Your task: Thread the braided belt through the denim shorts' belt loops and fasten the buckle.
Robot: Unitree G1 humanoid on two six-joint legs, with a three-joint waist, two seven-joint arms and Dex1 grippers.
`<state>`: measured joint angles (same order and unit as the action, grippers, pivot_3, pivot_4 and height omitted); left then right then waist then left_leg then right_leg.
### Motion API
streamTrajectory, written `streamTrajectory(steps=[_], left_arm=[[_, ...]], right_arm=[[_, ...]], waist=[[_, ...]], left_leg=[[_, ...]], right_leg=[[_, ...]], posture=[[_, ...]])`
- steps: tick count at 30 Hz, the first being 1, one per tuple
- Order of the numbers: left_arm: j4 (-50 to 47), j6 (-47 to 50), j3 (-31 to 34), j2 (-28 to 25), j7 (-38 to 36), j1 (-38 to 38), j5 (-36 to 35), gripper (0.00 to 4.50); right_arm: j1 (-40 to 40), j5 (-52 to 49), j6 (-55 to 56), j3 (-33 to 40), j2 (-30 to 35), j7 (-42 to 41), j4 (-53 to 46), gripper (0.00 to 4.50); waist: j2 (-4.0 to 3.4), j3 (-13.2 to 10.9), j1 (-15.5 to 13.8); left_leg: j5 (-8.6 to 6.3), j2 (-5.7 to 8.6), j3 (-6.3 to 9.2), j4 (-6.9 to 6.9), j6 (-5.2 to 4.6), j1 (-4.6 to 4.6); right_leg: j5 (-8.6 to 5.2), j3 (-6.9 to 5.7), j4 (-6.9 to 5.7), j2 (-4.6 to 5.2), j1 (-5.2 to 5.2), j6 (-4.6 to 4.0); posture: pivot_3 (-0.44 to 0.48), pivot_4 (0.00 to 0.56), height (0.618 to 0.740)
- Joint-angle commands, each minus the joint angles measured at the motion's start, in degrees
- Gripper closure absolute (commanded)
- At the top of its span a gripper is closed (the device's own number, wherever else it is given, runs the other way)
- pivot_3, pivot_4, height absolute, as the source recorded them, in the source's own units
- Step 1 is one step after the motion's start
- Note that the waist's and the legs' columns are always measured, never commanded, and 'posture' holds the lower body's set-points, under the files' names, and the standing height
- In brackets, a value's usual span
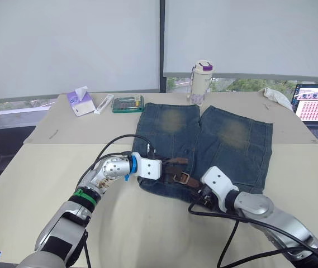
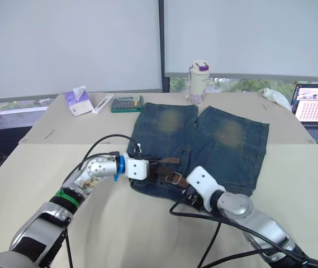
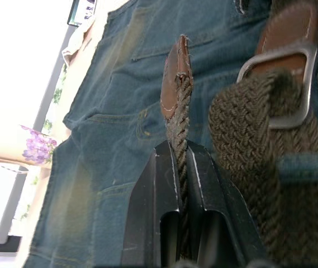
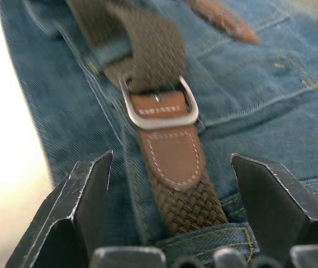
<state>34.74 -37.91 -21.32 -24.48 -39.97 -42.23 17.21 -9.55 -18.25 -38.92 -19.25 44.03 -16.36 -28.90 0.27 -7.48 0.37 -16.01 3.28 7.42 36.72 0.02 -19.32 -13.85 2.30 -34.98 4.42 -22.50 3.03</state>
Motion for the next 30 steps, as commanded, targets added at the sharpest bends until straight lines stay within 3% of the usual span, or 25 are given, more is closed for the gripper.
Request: streamTrajectory(steps=[1, 4, 5, 10, 12, 15, 23, 30], left_arm=[[0.3, -1.6, 0.5, -0.4, 0.8, -1.4, 0.2, 4.5], [0.5, -1.7, 0.6, -0.4, 0.7, -1.5, 0.2, 4.5], [0.6, -1.8, 0.7, -0.4, 0.7, -1.5, 0.2, 4.5], [0.4, -1.9, 0.1, -1.2, 0.0, -1.1, 1.2, 4.5], [0.5, -1.7, -0.1, -1.3, -0.2, -1.2, 1.3, 4.5], [1.7, -2.1, -0.8, -1.9, 0.0, -1.4, 2.7, 4.5], [3.4, -7.2, -3.8, -3.8, 1.2, -4.6, 8.3, 4.5], [4.4, -11.6, -5.4, -5.4, -1.1, -7.6, 8.5, 4.5]], right_arm=[[-0.5, 2.6, -2.3, 1.5, -1.4, 0.1, 0.0, 0.78], [-0.5, 3.1, -3.5, 2.8, -3.6, 0.0, -0.1, 0.78], [-0.6, 3.3, -3.7, 3.3, -4.3, 0.1, -0.1, 1.28], [0.1, 6.5, -2.2, 4.1, -3.7, -1.3, -1.3, 2.77], [0.0, 8.8, -1.0, 3.6, -3.0, -1.8, -1.7, 3.6], [0.9, 12.1, 6.0, 3.4, -4.1, -1.6, -1.3, 4.46], [0.1, 31.8, 24.0, -1.8, 0.0, -0.3, 4.2, 4.47], [-0.2, 42.1, 38.4, -1.4, 0.2, 2.2, 11.4, 4.47]], waist=[[0.0, 0.0, 0.0], [0.02, 0.0, 0.0], [0.02, 0.0, 0.0], [0.02, 0.0, 0.1], [0.02, 0.0, 0.1], [0.02, 0.0, 0.0], [0.03, 0.0, 0.3], [0.03, 0.0, 0.3]], left_leg=[[0.0, 0.0, 0.0, 0.0, 0.0, 0.01], [0.0, -0.01, 0.01, 0.0, 0.0, 0.04], [0.0, 0.0, 0.01, 0.0, 0.0, 0.04], [0.0, 0.03, 0.02, 0.01, 0.0, 0.03], [0.0, 0.04, 0.01, 0.01, 0.0, 0.03], [0.0, 0.05, 0.01, 0.01, 0.0, 0.03], [0.02, 0.14, -0.12, 0.01, 0.04, 0.04], [0.03, 0.13, -0.34, 0.01, 0.06, 0.04]], right_leg=[[0.0, 0.01, -0.01, 0.0, 0.01, 0.0], [0.0, -0.01, -0.03, -0.02, 0.02, 0.0], [0.0, 0.0, -0.03, -0.03, 0.02, 0.0], [0.01, 0.0, -0.04, -0.02, 0.0, -0.02], [0.01, 0.0, -0.05, -0.01, 0.0, -0.02], [0.01, -0.01, -0.04, -0.01, 0.0, -0.01], [-0.01, -0.03, -0.08, -0.04, -0.03, 0.01], [0.0, -0.03, -0.08, -0.04, -0.03, -0.01]], posture=[[0.0, 0.15, 0.74], [0.0, 0.15, 0.74], [0.0, 0.15, 0.74], [0.0, 0.15, 0.74], [0.0, 0.15, 0.74], [0.0, 0.15, 0.74], [0.0, 0.15, 0.74], [0.0, 0.15, 0.74]])
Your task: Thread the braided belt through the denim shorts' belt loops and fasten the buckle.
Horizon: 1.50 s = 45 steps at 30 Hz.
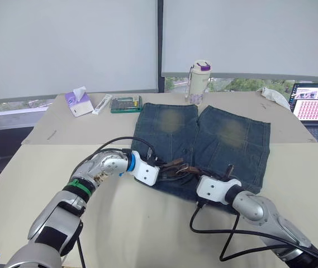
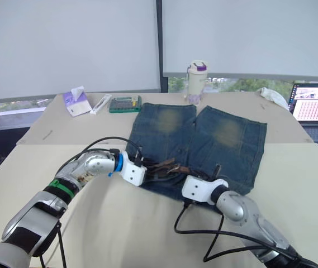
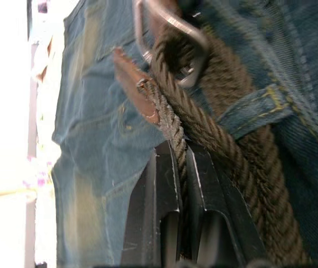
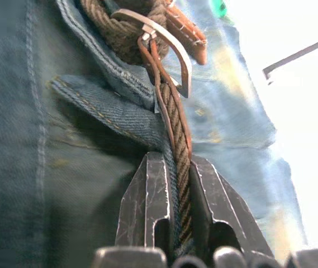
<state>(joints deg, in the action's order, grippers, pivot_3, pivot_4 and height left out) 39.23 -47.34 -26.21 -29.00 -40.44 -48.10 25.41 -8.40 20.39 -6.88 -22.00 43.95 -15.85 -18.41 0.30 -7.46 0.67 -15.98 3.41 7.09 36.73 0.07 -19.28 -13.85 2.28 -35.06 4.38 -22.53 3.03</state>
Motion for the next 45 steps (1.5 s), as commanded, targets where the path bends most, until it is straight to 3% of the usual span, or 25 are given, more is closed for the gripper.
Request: streamTrajectory(steps=[1, 15, 18, 19, 30, 45], left_arm=[[0.0, -3.0, -0.6, -1.3, -0.3, -2.4, 0.9, 4.5], [0.4, -12.1, -4.6, -6.5, 1.6, -7.3, 10.0, 4.5], [0.8, -11.3, -5.1, -5.9, 0.5, -7.7, 9.2, 4.5], [0.8, -11.1, -5.2, -5.7, 1.4, -8.0, 10.4, 3.76], [3.3, -9.7, -7.4, -2.8, 6.6, -12.8, 16.8, 0.1], [3.8, -12.3, -8.4, -2.2, 7.0, -12.3, 16.2, 0.0]], right_arm=[[-0.9, 4.5, 7.7, 1.5, 0.1, 2.1, 1.9, 4.47], [0.1, 16.3, 14.0, 4.5, -2.2, 7.9, 8.6, 4.47], [-1.0, 18.1, 15.8, 4.2, -2.9, 8.8, 9.1, 4.47], [-1.4, 18.9, 16.3, 4.0, -3.2, 9.1, 9.2, 4.47], [-2.1, 23.8, 18.7, 3.0, -6.9, 9.9, 9.3, 4.47], [-1.0, 23.3, 18.9, 5.1, -8.8, 10.1, 10.2, 4.47]], waist=[[0.0, 0.0, 0.0], [0.01, 0.0, 0.0], [0.0, 0.0, -0.1], [0.0, 0.0, 0.0], [0.03, 0.0, 0.2], [0.04, 0.0, 0.2]], left_leg=[[0.0, 0.0, -0.01, 0.0, 0.0, 0.0], [0.0, 0.01, -0.07, 0.02, 0.0, 0.02], [0.0, 0.05, -0.07, 0.04, -0.01, 0.02], [0.0, 0.06, -0.07, 0.05, -0.01, 0.02], [0.0, 0.01, -0.09, 0.05, -0.01, 0.06], [0.01, 0.0, -0.13, 0.06, -0.01, 0.07]], right_leg=[[0.0, 0.0, 0.0, -0.01, 0.0, 0.0], [0.18, 0.02, -0.03, -0.03, 0.02, -0.31], [0.18, 0.02, -0.03, 0.0, 0.05, -0.3], [0.17, 0.02, -0.02, 0.0, 0.05, -0.29], [0.17, 0.03, -0.09, -0.06, 0.05, -0.3], [0.24, 0.06, -0.12, -0.08, 0.04, -0.4]], posture=[[0.0, 0.15, 0.74], [0.0, 0.15, 0.74], [0.0, 0.15, 0.74], [0.0, 0.15, 0.74], [0.0, 0.15, 0.74], [0.0, 0.15, 0.74]])
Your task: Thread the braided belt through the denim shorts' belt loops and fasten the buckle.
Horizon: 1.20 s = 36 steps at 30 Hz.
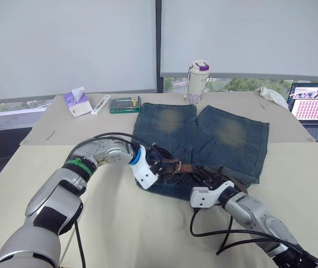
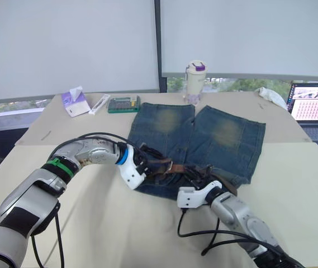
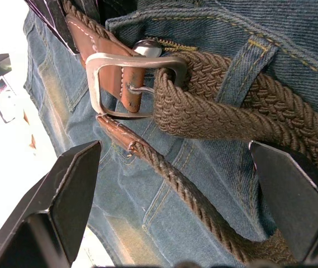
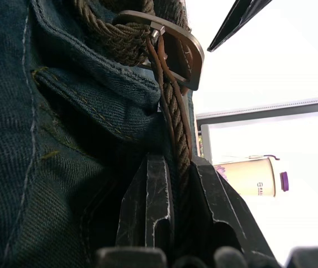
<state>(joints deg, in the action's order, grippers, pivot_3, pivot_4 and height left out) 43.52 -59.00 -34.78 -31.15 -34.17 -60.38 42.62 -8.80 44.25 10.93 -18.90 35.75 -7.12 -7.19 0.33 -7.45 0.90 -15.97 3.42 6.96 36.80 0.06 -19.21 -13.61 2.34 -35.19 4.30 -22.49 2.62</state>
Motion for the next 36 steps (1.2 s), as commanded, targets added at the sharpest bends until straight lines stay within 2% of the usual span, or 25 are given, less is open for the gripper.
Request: streamTrajectory(steps=[1, 5, 12, 17, 21, 25, 30, 36], left_arm=[[-0.4, -0.4, 0.2, -0.1, 0.6, 0.2, -1.2, 0.0], [-0.5, 4.7, 2.3, 0.7, -1.7, 3.1, -5.8, 0.0], [-10.5, 22.2, 8.0, 4.8, -9.6, 11.0, -18.0, 0.0], [-17.5, 33.8, 10.6, 6.0, -12.6, 15.7, -20.8, 0.0], [-21.0, 46.7, 13.6, 9.4, -14.0, 17.9, -24.9, 0.0], [-23.7, 54.3, 14.3, 10.3, -17.0, 19.3, -27.0, 0.0], [-24.1, 55.4, 13.9, 9.8, -18.0, 19.5, -27.5, 1.47], [-24.3, 55.6, 14.2, 9.7, -17.6, 20.1, -28.4, 3.5]], right_arm=[[-0.6, -0.7, 1.1, 2.0, -0.8, 1.4, -1.0, 4.47], [-0.2, -1.1, 1.1, 2.3, -1.5, 1.3, -0.8, 4.47], [0.7, -1.6, 0.9, 2.9, -2.4, 0.8, -0.7, 4.47], [1.3, -2.1, 0.8, 3.5, -2.8, 0.4, -0.9, 4.47], [1.4, -2.4, 0.9, 3.7, -3.0, 0.0, -0.9, 4.47], [1.4, -2.7, 0.7, 4.0, -3.2, -0.1, -0.9, 4.47], [1.6, -3.0, 0.5, 4.2, -3.5, -0.1, -0.9, 4.47], [1.9, -3.3, 0.2, 4.4, -3.9, -0.2, -0.9, 4.47]], waist=[[0.0, 0.0, 0.0], [-0.02, 0.0, 0.1], [-0.04, 0.0, 0.0], [-0.04, 0.0, -0.1], [-0.05, 0.1, -0.1], [-0.05, 0.1, -0.1], [-0.05, 0.1, -0.1], [-0.05, 0.1, -0.1]], left_leg=[[0.0, 0.0, 0.0, 0.0, 0.0, 0.0], [0.0, 0.0, 0.0, 0.0, 0.0, 0.02], [0.0, 0.01, -0.01, 0.07, -0.01, 0.03], [0.0, 0.01, -0.01, 0.09, 0.0, 0.03], [0.0, 0.02, -0.01, 0.12, 0.0, 0.04], [0.0, 0.02, -0.01, 0.13, 0.0, 0.03], [0.0, 0.01, -0.01, 0.13, 0.0, 0.05], [0.01, 0.01, -0.01, 0.13, 0.01, 0.04]], right_leg=[[0.0, 0.0, 0.0, 0.0, 0.0, 0.0], [0.01, 0.0, -0.03, 0.0, 0.0, -0.02], [0.01, 0.02, -0.09, 0.02, 0.02, -0.02], [0.02, 0.03, -0.13, 0.01, 0.01, -0.04], [0.02, 0.04, -0.13, 0.02, 0.03, -0.04], [0.02, 0.04, -0.14, 0.02, 0.03, -0.04], [0.03, 0.05, -0.14, 0.02, 0.03, -0.05], [0.03, 0.07, -0.14, 0.02, 0.02, -0.06]], posture=[[0.0, 0.15, 0.74], [0.0, 0.15, 0.74], [0.0, 0.15, 0.74], [0.0, 0.15, 0.74], [0.0, 0.15, 0.74], [0.0, 0.15, 0.74], [0.0, 0.15, 0.74], [0.0, 0.15, 0.74]])
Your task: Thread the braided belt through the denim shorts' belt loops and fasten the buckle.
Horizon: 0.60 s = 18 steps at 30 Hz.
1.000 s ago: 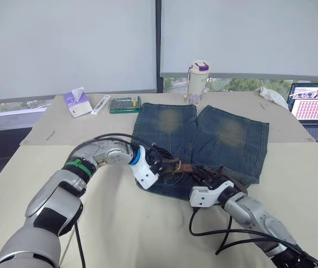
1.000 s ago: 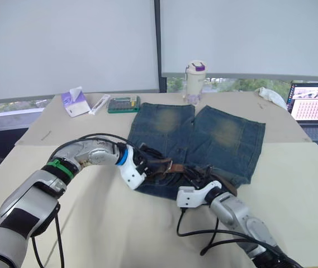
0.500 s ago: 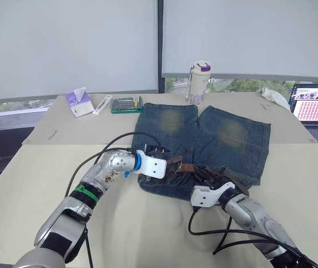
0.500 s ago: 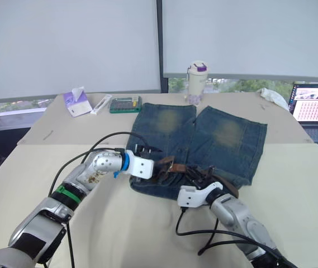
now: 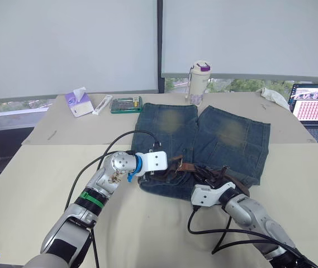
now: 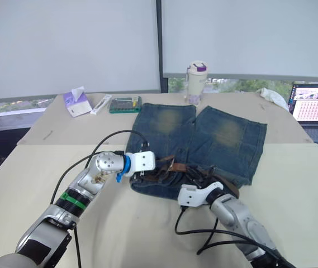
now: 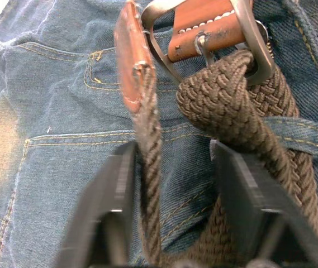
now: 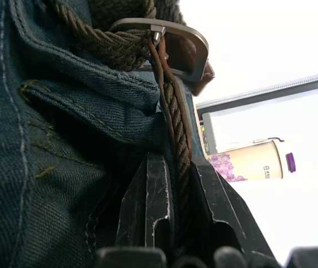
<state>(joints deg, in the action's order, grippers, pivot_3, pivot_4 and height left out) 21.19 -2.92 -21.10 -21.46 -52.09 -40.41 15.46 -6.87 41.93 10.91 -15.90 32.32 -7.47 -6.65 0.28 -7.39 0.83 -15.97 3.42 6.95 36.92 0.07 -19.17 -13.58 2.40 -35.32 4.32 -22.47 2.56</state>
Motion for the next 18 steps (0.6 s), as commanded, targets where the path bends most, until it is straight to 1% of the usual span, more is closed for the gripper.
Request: streamTrajectory(steps=[1, 3, 6, 8, 9, 11, 14, 18], left_arm=[[-1.9, -1.3, 0.6, -0.2, 0.5, 0.3, -1.3, 3.9], [-1.2, -5.2, 0.6, -0.9, 1.6, 0.4, -0.9, 4.5], [0.5, -13.3, -0.5, -2.8, 5.1, -0.2, 2.3, 4.5], [2.3, -20.3, -1.9, -5.0, 9.5, -1.3, 6.7, 4.5], [3.1, -25.1, -3.2, -6.9, 14.1, -2.4, 11.5, 4.5], [4.2, -30.7, -4.8, -9.2, 19.6, -3.8, 17.0, 4.5], [4.9, -34.3, -7.4, -11.7, 23.5, -5.5, 23.5, 4.5], [4.6, -35.6, -8.5, -12.5, 26.7, -6.4, 27.4, 4.5]], right_arm=[[0.1, -1.0, 0.1, 1.4, -0.5, 0.1, -1.5, 4.47], [0.2, -1.0, 0.1, 1.4, -0.6, 0.0, -1.6, 4.47], [0.4, -1.1, 0.2, 1.5, -0.6, -0.1, -1.7, 4.47], [0.4, -1.1, 0.2, 1.5, -0.6, -0.1, -1.7, 4.47], [0.5, -1.0, 0.2, 1.5, -0.6, -0.1, -1.7, 4.47], [0.6, -0.9, 0.2, 1.5, -0.6, 0.0, -1.6, 4.47], [0.6, -0.7, 0.3, 1.2, -0.8, 0.0, -1.5, 4.47], [0.7, -0.5, 0.4, 1.0, -0.8, -0.1, -1.7, 4.47]], waist=[[0.0, 0.0, 0.0], [0.0, 0.0, 0.0], [0.0, 0.0, 0.0], [0.0, 0.0, 0.0], [0.0, 0.0, 0.0], [0.01, 0.0, -0.1], [0.0, 0.0, -0.2], [0.0, 0.0, -0.2]], left_leg=[[0.0, 0.0, 0.0, 0.0, 0.0, 0.0], [0.0, -0.01, 0.0, 0.0, 0.0, 0.0], [0.0, -0.03, 0.0, -0.01, 0.01, 0.0], [0.01, -0.03, 0.0, -0.02, 0.02, 0.02], [0.01, -0.03, 0.0, -0.02, 0.03, 0.02], [0.02, -0.02, -0.01, -0.03, 0.04, 0.02], [0.02, 0.01, -0.03, -0.03, 0.04, 0.01], [0.02, 0.04, -0.05, -0.02, 0.04, 0.01]], right_leg=[[0.0, 0.0, 0.0, 0.0, 0.0, 0.0], [0.0, 0.0, 0.0, 0.0, 0.0, 0.0], [0.01, 0.01, 0.0, 0.0, -0.02, -0.01], [0.01, 0.02, 0.0, 0.0, -0.02, -0.02], [0.01, 0.03, 0.0, 0.0, -0.02, -0.02], [0.01, 0.04, 0.02, 0.0, -0.02, -0.02], [0.01, 0.05, 0.01, 0.03, -0.02, -0.02], [0.01, 0.05, 0.0, 0.04, 0.0, -0.02]], posture=[[0.0, 0.15, 0.74], [0.0, 0.15, 0.74], [0.0, 0.15, 0.74], [0.0, 0.15, 0.74], [0.0, 0.15, 0.74], [0.0, 0.15, 0.74], [0.0, 0.15, 0.74], [0.0, 0.15, 0.74]])
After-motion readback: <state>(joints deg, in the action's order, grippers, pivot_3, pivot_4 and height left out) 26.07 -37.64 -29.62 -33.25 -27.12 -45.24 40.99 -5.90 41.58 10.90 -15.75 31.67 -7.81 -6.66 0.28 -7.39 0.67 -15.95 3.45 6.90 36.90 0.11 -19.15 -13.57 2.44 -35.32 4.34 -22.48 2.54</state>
